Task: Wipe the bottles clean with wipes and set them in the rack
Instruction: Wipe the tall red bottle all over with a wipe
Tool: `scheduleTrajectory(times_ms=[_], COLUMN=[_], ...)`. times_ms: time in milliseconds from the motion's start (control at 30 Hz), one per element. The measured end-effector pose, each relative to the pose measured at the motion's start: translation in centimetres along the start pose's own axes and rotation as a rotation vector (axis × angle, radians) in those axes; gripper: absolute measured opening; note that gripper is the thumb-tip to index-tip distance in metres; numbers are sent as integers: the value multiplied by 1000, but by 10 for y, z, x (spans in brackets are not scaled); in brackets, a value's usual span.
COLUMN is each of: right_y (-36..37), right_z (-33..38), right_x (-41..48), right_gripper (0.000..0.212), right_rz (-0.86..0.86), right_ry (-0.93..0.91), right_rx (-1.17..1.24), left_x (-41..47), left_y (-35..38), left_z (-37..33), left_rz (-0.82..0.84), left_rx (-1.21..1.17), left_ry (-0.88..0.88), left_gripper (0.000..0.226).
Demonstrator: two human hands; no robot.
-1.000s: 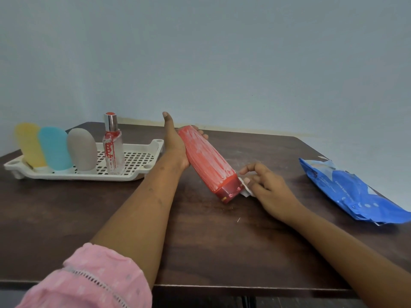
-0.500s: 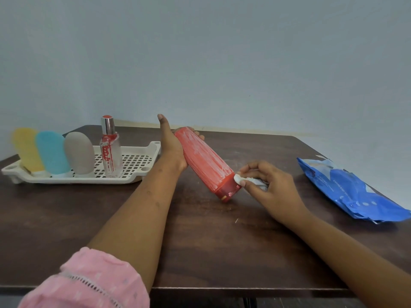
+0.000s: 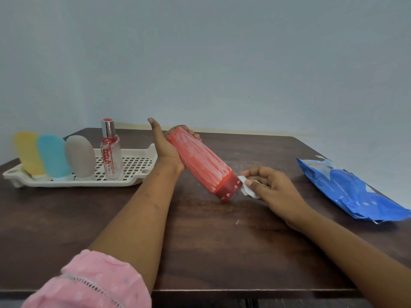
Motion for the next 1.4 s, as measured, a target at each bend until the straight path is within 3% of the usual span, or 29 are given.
scheduleTrajectory(times_ms=[100,300,533,733,833,900,1033,1200,1400], right_y=[2,0,0,-1,6,5,-8,-7,-12], right_z=[0,-6,-12,5,14,14,6,-5,-16], right_x=[-2,1,2,-4,-5,-4,-1,2,6], right_gripper=[15,18,22,57,44,31,18,21,12], right_rz=[54,57,41,24,-11,-101,-264,-215,-266], right_ry=[48,101,161,-14,-181,-238,-190,-92,-44], right_rx=[154,181,264,82,-239,-323,-223,-147,-99], left_x=[-1,1,3,7,5,3,8,4,2], left_y=[4,7,-1,-13,-16,-18,-24,-38,-28], left_z=[-2,-2,5,4,5,4,2,2,4], left_rz=[40,12,-260,-437,-491,-510,-538,-666,-516], left_rx=[-14,-11,118,85,134,125,148,340,600], left_ry=[19,3,-94,-101,-66,-48,-47,-145,-226], left_gripper=[85,88,91,92,82,77,77,70,60])
Point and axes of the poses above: each hand's wrist, its own x-axis towards the middle knuckle, its own y-axis out of the palm, z = x × y, the point moved 5 cm from there along x, towards the middle knuckle, and after that the axes turned 4 degrees about -x, right-handed, at the moved point
